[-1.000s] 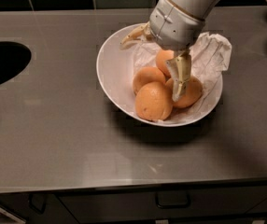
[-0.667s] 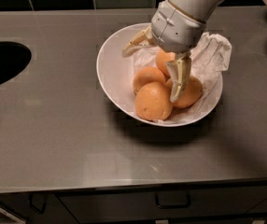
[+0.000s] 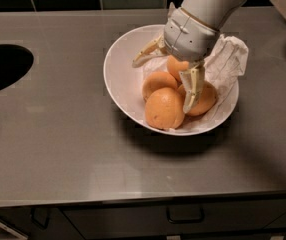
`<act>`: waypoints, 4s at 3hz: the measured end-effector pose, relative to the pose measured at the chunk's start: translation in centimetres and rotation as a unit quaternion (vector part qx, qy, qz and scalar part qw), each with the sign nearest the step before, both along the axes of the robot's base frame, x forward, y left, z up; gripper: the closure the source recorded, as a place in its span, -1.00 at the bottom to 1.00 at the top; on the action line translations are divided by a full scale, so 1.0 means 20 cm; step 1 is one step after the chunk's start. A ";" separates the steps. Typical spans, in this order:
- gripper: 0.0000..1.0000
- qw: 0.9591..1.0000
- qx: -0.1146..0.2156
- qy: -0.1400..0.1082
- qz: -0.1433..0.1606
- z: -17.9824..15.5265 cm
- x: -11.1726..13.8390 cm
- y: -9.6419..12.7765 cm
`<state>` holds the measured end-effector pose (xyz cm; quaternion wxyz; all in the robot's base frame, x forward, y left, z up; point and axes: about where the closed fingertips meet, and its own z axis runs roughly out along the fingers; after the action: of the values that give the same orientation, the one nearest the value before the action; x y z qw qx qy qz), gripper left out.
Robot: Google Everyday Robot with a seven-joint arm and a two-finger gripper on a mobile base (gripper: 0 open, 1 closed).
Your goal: Pick orange from white bowl
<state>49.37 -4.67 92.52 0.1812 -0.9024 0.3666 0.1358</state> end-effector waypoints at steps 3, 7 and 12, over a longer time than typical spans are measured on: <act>-0.50 0.999 -0.024 0.025 0.000 -0.06 -0.02 0.00; -0.48 0.998 -0.047 0.034 -0.011 -0.06 -0.06 -0.02; -0.38 0.997 -0.053 0.060 0.007 -0.18 -0.08 -0.03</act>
Offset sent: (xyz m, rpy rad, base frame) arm -0.0249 -0.0176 -0.0180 -0.0937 0.1386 0.0438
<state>47.86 -5.19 88.96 0.1102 -0.9034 0.3773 0.1715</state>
